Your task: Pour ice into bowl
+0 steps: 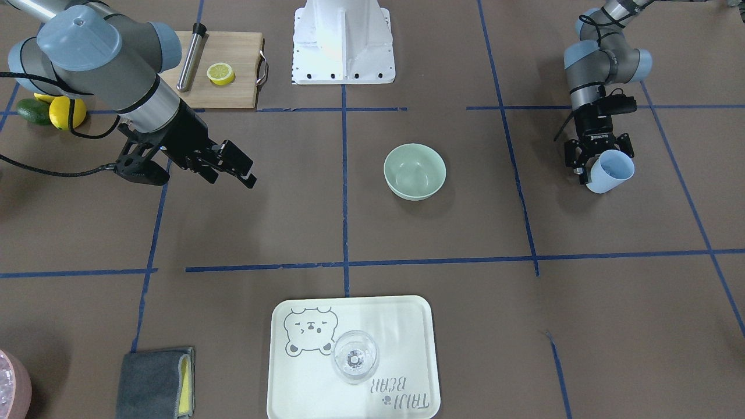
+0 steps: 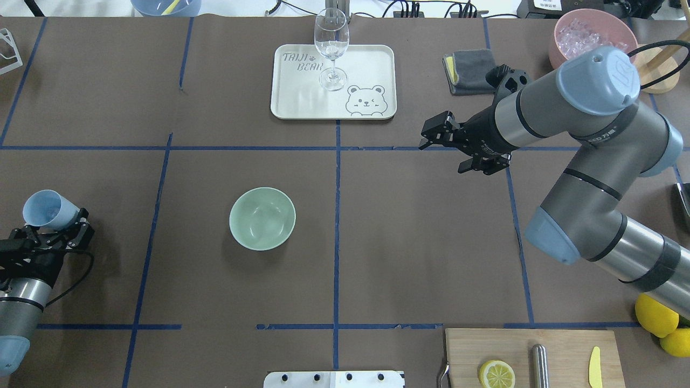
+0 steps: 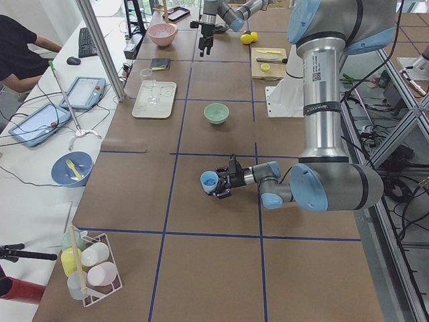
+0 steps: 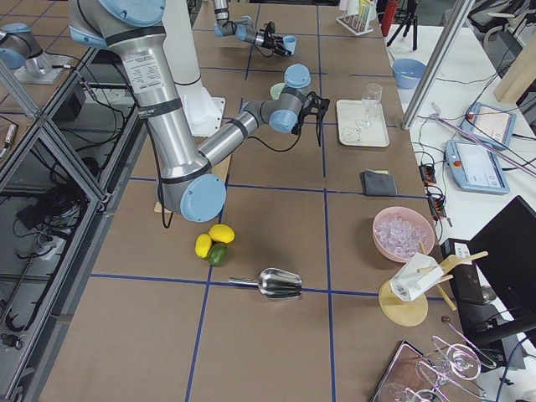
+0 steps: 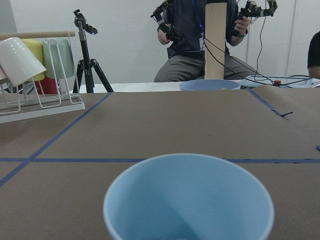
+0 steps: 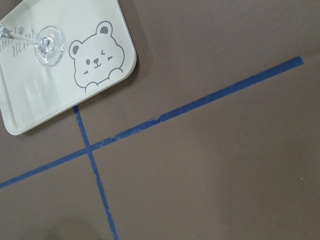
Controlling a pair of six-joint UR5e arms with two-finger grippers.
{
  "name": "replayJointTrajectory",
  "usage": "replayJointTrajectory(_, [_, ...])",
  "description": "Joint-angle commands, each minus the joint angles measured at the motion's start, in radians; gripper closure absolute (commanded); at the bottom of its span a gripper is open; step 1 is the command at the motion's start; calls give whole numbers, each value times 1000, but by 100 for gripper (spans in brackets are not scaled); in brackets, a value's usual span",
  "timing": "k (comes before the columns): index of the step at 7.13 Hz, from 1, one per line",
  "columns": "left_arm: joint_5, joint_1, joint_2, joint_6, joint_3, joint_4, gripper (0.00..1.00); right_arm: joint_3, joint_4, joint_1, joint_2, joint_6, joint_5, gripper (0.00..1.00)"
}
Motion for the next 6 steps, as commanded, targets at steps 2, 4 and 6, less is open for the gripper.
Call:
replayJointTrajectory(2, [-5, -11, -2, 6, 1, 1, 53, 1, -1, 0, 2, 0, 0, 0])
replayJointTrajectory(4, [-5, -35, -5, 71, 0, -27, 95, -1, -1, 0, 2, 0, 0, 0])
replayJointTrajectory(6, [-31, -67, -35, 333, -9, -266, 100, 1, 1, -2, 2, 0, 0, 0])
